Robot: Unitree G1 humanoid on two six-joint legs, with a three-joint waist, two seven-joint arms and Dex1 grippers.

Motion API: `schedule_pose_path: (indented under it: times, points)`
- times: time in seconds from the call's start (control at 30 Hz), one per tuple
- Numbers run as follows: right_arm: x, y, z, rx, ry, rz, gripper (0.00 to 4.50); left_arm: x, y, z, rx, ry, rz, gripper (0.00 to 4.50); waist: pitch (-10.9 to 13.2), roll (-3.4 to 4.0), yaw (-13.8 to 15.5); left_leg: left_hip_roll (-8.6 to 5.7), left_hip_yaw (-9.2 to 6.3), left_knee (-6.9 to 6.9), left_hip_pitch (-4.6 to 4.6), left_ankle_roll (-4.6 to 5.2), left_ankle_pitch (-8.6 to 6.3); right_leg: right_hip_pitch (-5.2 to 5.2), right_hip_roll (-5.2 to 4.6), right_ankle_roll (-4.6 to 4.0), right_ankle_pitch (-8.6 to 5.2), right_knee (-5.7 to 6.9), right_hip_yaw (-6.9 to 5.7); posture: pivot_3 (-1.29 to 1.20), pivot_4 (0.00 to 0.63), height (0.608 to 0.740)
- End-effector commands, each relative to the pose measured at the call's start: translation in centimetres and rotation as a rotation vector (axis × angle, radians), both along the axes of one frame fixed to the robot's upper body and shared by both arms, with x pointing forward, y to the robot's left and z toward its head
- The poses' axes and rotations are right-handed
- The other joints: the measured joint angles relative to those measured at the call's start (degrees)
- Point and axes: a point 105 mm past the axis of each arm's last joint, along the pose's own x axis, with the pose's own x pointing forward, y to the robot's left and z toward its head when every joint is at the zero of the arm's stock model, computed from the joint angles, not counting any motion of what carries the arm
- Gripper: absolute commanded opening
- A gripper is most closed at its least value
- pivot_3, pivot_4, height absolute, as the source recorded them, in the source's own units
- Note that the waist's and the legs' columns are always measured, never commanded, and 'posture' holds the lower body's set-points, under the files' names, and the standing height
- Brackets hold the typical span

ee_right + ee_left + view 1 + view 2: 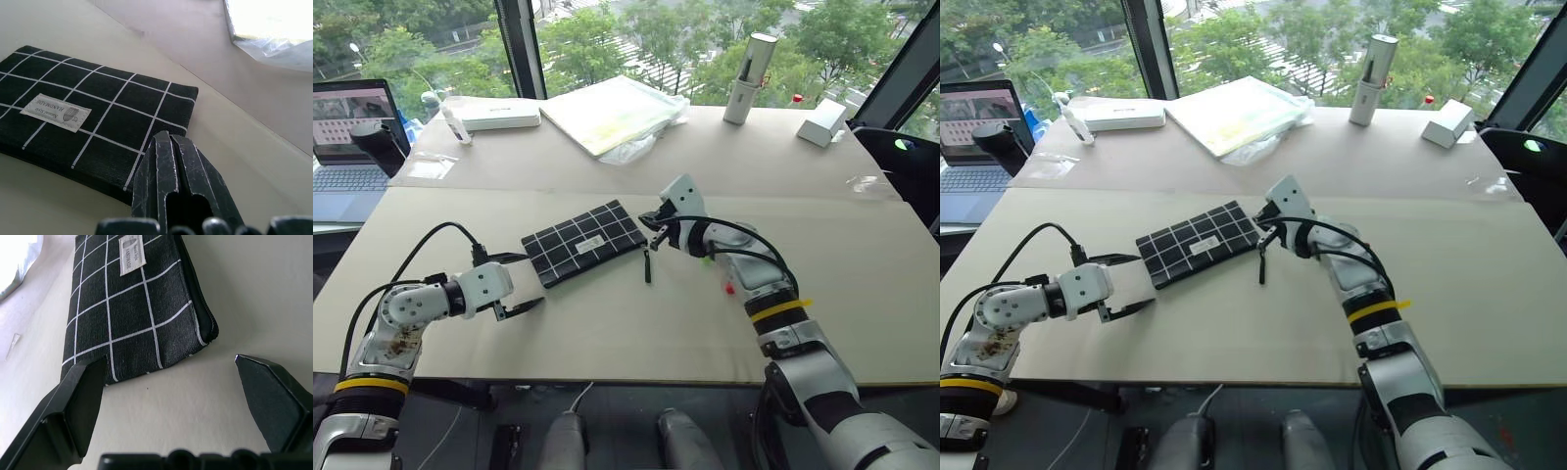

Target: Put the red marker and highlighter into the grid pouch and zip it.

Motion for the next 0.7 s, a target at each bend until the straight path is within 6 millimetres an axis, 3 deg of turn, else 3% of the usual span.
schedule_pose_path:
  times: [0.03, 0.23, 0.47, 0.7]
  points:
    - [1.1, 0.7, 1.0, -0.063, -0.097, -0.026, 0.01, 0.1, -0.2, -0.6, 0.014, -0.012, -0.009, 4.5, 0.0, 0.0, -0.04, 0.01, -0.01, 0.0, 0.0, 0.0, 0.0, 0.0, 0.0, 0.0, 0.0, 0.01, -0.03, 0.0, 0.15, 0.738]
    - [0.5, 2.5, -0.9, -0.134, -0.081, 0.065, 0.01, 0.2, -0.1, -0.8, 0.007, -0.02, -0.009, 4.5, 0.0, 0.01, -0.07, 0.01, -0.04, 0.0, 0.08, 0.0, 0.0, 0.03, -0.01, -0.05, -0.03, 0.12, -0.14, 0.0, 0.15, 0.738]
    - [1.0, 2.2, 1.3, -0.014, -0.09, 0.043, 0.01, 0.0, -0.1, -1.1, -0.002, -0.008, -0.011, 4.5, 0.0, 0.01, -0.04, 0.02, -0.08, 0.0, 0.08, -0.01, 0.01, 0.05, -0.01, -0.05, -0.03, 0.14, -0.2, 0.0, 0.15, 0.738]
    - [0.5, 2.3, -1.5, -0.129, -0.057, 0.065, 0.01, 0.4, -0.1, -1.0, -0.004, -0.012, -0.007, 4.5, -0.01, 0.02, -0.07, 0.04, -0.09, 0.0, 0.12, -0.01, 0.01, 0.06, -0.01, -0.08, -0.04, 0.16, -0.27, 0.0, 0.15, 0.738]
